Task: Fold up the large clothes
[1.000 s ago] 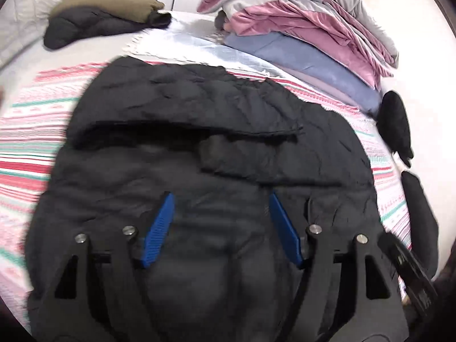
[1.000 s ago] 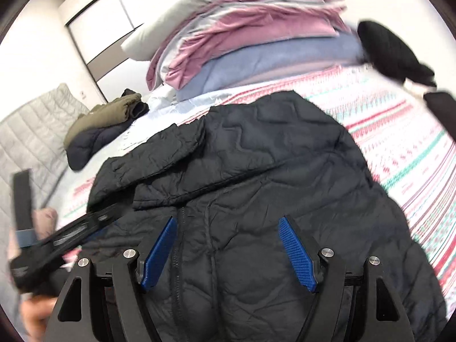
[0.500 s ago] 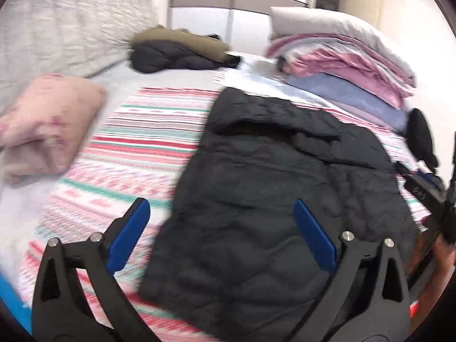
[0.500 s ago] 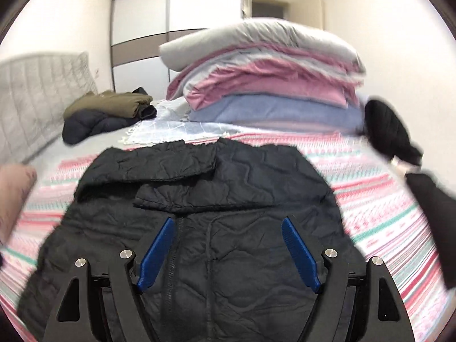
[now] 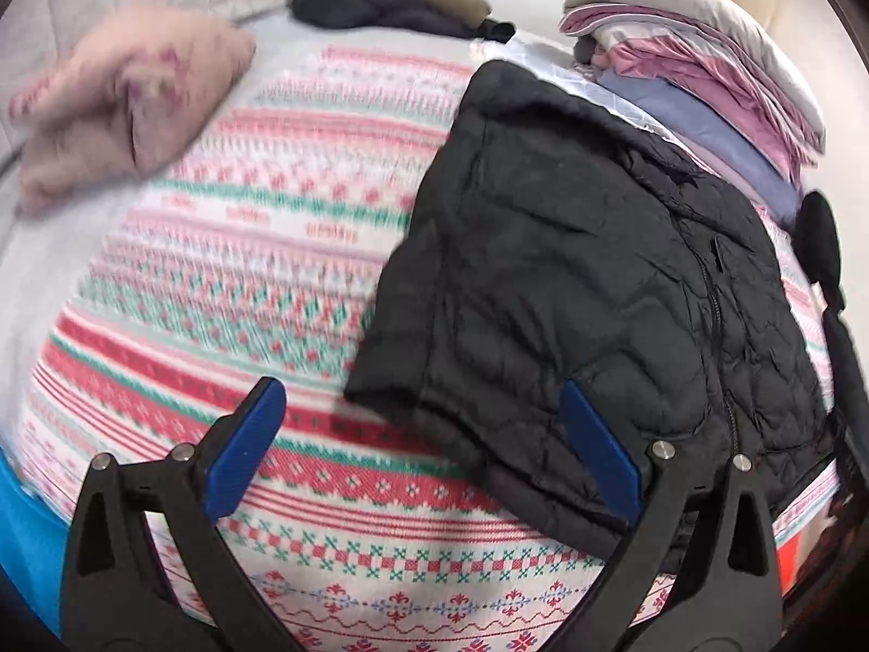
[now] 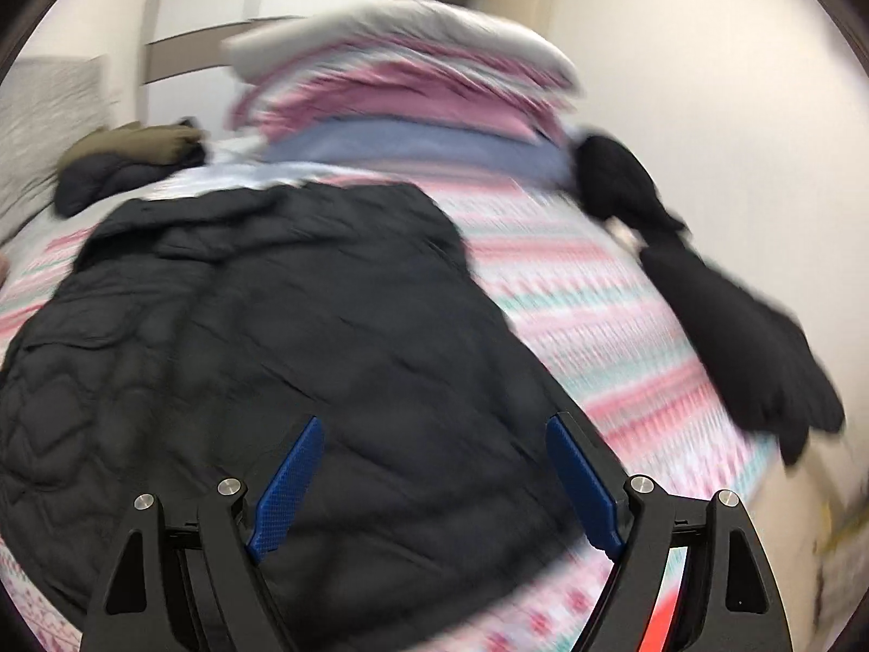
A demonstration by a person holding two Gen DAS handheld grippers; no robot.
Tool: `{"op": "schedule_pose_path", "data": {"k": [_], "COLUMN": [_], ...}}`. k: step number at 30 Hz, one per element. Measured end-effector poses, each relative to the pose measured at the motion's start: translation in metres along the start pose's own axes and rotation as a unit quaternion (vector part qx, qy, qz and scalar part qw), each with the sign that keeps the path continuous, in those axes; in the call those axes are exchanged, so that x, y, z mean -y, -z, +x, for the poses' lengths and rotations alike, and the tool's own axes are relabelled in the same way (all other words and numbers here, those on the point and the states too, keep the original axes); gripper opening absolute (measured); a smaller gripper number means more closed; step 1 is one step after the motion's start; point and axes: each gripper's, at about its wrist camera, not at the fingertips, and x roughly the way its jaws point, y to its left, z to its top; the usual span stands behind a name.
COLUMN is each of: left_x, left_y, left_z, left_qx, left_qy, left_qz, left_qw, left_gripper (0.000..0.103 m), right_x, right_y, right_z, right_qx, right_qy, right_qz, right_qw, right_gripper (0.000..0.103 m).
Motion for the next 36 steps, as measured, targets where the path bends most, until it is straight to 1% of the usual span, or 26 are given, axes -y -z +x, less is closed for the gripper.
{"op": "schedule_pose_path", "data": {"k": [2, 4, 7, 8, 9, 11, 12, 13, 14, 16, 19, 21, 22, 23, 25, 26, 28, 29, 32, 34, 36], "left_x": [-0.009, -0.014, -0.018, -0.019, -0.02, -0.022, -0.022, -0.021, -0.02, -0.019, -0.015, -0.013, -0.013, -0.012, -0.013, -0.014, -0.019, -0.022, -0.03, -0.033, -0.039], "left_y": [0.007, 0.012, 0.016, 0.017, 0.018, 0.018, 0.019, 0.02, 0.02, 0.021, 0.018, 0.017, 0.016, 0.016, 0.017, 0.017, 0.019, 0.019, 0.019, 0.019, 0.021], "left_z": [0.008, 0.011, 0.018, 0.02, 0.022, 0.027, 0.029, 0.032, 0.034, 0.036, 0.041, 0.046, 0.048, 0.05, 0.05, 0.048, 0.038, 0.033, 0.013, 0.002, -0.012], "left_qx": [-0.008, -0.011, -0.02, -0.023, -0.025, -0.026, -0.028, -0.029, -0.028, -0.022, -0.023, -0.024, -0.026, -0.026, -0.02, -0.016, -0.003, 0.005, 0.028, 0.038, 0.05], "left_qy": [0.018, 0.027, 0.038, 0.041, 0.044, 0.058, 0.067, 0.07, 0.071, 0.079, 0.09, 0.099, 0.105, 0.112, 0.116, 0.119, 0.132, 0.139, 0.159, 0.163, 0.17], "left_qz": [-0.027, -0.049, -0.069, -0.073, -0.081, -0.095, -0.101, -0.107, -0.112, -0.115, -0.118, -0.125, -0.129, -0.135, -0.141, -0.146, -0.157, -0.161, -0.17, -0.176, -0.189], "left_qw": [0.9994, 0.9984, 0.9967, 0.9962, 0.9954, 0.9934, 0.9923, 0.9914, 0.9908, 0.99, 0.9887, 0.987, 0.9857, 0.9843, 0.9831, 0.982, 0.9786, 0.9772, 0.9721, 0.9699, 0.9658], "left_gripper": [0.1, 0.097, 0.087, 0.081, 0.076, 0.07, 0.067, 0.065, 0.06, 0.055, 0.043, 0.024, 0.02, 0.015, 0.011, 0.01, 0.008, 0.008, 0.007, 0.006, 0.006], "right_x": [0.025, 0.042, 0.066, 0.076, 0.087, 0.105, 0.11, 0.114, 0.115, 0.113, 0.119, 0.124, 0.125, 0.126, 0.119, 0.117, 0.116, 0.118, 0.122, 0.122, 0.122], "right_y": [0.009, 0.018, 0.034, 0.038, 0.043, 0.05, 0.052, 0.053, 0.053, 0.055, 0.055, 0.049, 0.048, 0.044, 0.042, 0.043, 0.043, 0.044, 0.041, 0.034, 0.028], "right_z": [0.006, 0.013, 0.024, 0.026, 0.029, 0.037, 0.042, 0.046, 0.051, 0.058, 0.066, 0.074, 0.077, 0.081, 0.09, 0.093, 0.093, 0.089, 0.076, 0.062, 0.049], "right_qx": [-0.016, -0.036, -0.057, -0.063, -0.069, -0.076, -0.078, -0.077, -0.077, -0.08, -0.075, -0.072, -0.072, -0.072, -0.083, -0.087, -0.079, -0.072, -0.056, -0.043, -0.039], "right_qy": [0.005, 0.012, -0.007, -0.014, -0.03, -0.098, -0.133, -0.153, -0.163, -0.173, -0.194, -0.214, -0.223, -0.231, -0.254, -0.259, -0.26, -0.264, -0.271, -0.276, -0.284], "right_qz": [0.035, 0.052, 0.078, 0.093, 0.119, 0.166, 0.186, 0.199, 0.206, 0.211, 0.242, 0.269, 0.279, 0.285, 0.289, 0.29, 0.292, 0.298, 0.303, 0.3, 0.298], "right_qw": [0.999, 0.998, 0.995, 0.994, 0.99, 0.978, 0.97, 0.965, 0.962, 0.959, 0.948, 0.936, 0.931, 0.928, 0.919, 0.917, 0.917, 0.915, 0.912, 0.912, 0.911], "right_gripper": [0.085, 0.085, 0.085, 0.085, 0.085, 0.085, 0.085, 0.084, 0.084, 0.083, 0.08, 0.07, 0.056, 0.036, 0.015, 0.012, 0.009, 0.008, 0.006, 0.006, 0.005]}}
